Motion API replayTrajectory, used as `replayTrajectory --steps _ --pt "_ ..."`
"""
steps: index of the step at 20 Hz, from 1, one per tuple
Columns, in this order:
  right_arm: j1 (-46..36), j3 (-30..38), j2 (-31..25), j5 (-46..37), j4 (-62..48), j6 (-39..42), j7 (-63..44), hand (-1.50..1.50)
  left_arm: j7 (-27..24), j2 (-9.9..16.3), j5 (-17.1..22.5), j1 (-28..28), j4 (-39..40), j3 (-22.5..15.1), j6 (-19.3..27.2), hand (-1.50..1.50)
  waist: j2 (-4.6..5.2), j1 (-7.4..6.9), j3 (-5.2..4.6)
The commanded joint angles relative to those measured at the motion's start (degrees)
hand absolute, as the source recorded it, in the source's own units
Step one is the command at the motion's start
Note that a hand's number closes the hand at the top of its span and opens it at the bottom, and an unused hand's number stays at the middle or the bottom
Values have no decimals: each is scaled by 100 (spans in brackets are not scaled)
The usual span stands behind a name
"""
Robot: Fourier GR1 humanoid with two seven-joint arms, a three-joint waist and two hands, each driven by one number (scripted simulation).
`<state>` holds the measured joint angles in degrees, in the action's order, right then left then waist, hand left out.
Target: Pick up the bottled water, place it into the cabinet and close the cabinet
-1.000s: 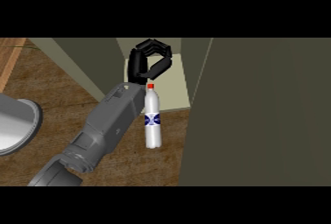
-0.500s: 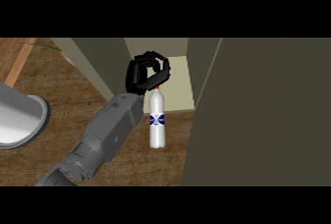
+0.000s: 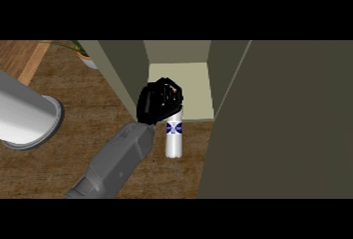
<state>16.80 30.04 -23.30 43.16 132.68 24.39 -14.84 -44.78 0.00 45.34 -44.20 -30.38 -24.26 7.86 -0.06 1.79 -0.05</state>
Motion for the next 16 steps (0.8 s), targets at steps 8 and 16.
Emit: replayTrajectory --steps 8,16 --pt "-28 -490 159 145 794 -121 -386 150 448 544 -322 1751 -2063 -643 -400 -150 -37 -249 4" --pt "283 -648 108 -370 1271 57 -247 150 889 1429 -201 2946 -3557 -893 -852 -150 -96 -247 7"
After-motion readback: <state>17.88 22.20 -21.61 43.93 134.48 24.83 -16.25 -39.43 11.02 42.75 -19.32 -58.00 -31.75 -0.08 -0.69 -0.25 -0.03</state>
